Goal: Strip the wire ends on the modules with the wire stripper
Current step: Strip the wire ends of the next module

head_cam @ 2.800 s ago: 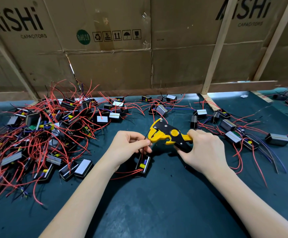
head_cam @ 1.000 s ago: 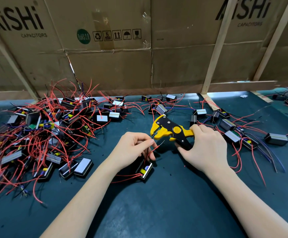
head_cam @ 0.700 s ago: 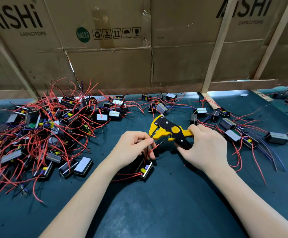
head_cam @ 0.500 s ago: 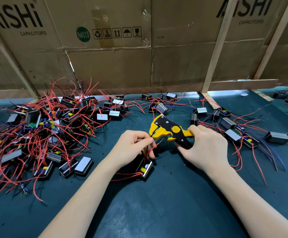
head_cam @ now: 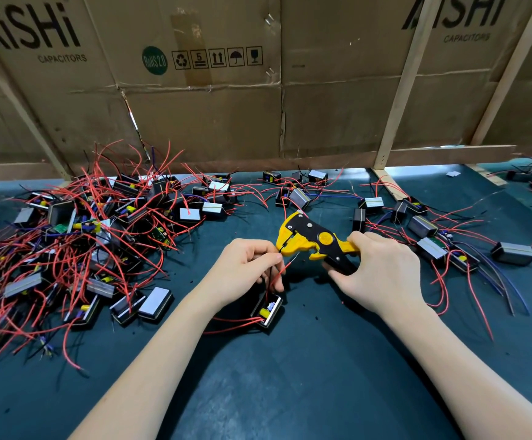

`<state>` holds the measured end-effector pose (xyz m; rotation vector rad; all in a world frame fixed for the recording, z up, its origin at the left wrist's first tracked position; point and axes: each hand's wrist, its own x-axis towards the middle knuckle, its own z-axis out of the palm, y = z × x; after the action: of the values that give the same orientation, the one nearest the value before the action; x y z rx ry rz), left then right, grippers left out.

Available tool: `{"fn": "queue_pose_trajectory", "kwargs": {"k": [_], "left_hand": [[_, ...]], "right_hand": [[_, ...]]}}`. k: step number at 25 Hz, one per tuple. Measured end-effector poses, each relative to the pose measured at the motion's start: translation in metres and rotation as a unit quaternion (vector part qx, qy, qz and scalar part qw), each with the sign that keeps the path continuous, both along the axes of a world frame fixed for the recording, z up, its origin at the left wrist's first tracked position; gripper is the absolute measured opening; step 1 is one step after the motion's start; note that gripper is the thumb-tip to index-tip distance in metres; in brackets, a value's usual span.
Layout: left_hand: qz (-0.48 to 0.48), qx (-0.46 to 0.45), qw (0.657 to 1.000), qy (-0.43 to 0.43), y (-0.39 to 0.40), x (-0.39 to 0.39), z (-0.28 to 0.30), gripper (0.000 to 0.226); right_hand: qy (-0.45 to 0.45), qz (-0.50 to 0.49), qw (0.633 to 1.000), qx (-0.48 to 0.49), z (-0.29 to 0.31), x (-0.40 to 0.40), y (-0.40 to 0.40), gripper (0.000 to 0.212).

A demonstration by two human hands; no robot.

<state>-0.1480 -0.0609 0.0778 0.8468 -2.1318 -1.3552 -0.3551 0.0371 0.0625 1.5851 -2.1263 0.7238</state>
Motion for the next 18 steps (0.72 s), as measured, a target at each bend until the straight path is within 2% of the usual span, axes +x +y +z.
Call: {"fn": "queue_pose_trajectory", "kwargs": {"k": [13, 18], "left_hand": [[0.000, 0.008, 1.000, 0.012, -0.0025, 0.0017, 0.0010, 0.027], [-0.019, 0.007, 0.999, 0.036, -0.0009, 0.0028, 0.0035, 0.027]], "right_hand": [[-0.027, -0.004, 0.999, 0.047, 0.0014, 0.0097, 0.0001, 0.041], [-0.031, -0.009, 0.999, 0.008, 0.0025, 0.0079, 0.0038, 0.041]]}}
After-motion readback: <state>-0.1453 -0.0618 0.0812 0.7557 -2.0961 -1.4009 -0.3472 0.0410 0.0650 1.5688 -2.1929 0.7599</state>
